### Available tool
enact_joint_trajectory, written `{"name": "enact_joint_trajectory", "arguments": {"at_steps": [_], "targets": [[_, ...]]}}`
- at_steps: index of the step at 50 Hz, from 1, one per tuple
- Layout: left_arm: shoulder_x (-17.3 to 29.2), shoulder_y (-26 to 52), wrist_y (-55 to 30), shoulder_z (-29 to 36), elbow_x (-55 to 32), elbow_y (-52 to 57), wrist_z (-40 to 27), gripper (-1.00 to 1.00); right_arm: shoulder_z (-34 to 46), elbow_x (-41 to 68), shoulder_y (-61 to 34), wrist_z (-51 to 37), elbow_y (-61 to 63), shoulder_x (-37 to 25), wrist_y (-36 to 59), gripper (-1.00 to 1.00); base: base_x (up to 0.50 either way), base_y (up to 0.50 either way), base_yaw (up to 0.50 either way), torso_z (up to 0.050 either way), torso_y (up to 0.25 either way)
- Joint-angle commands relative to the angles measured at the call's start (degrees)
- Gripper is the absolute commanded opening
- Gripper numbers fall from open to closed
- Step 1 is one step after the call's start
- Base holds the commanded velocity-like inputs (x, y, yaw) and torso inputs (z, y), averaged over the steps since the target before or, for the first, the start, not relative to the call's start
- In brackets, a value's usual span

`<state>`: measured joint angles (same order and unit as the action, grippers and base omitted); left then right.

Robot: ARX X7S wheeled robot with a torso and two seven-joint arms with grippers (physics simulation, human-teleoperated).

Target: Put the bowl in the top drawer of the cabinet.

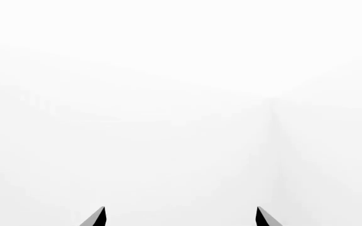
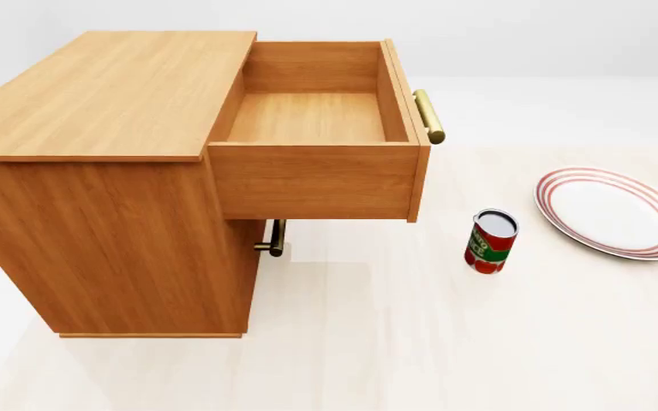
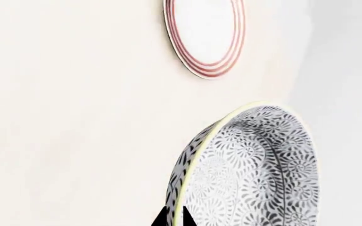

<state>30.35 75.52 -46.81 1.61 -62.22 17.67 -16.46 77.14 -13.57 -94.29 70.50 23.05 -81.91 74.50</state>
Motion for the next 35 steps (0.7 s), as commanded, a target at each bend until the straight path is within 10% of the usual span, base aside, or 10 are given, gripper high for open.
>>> {"name": "enact_joint_trajectory", "arguments": {"at_steps": [1, 35], "targets": [[0.0, -0.4, 0.9, -0.7, -0.3, 0.0, 0.1, 1.0, -1.7, -16.0, -10.8, 16.4, -11.1, 17.7, -10.5, -1.0, 0.0, 0.0, 0.0, 0.0, 0.0], [3.3, 5.0, -4.8, -4.4, -9.8, 4.7, -7.3, 1.0, -8.7, 6.0, -32.8, 4.1, -98.0, 62.4, -86.9, -1.0, 0.0, 0.0, 0.0, 0.0, 0.0]]}}
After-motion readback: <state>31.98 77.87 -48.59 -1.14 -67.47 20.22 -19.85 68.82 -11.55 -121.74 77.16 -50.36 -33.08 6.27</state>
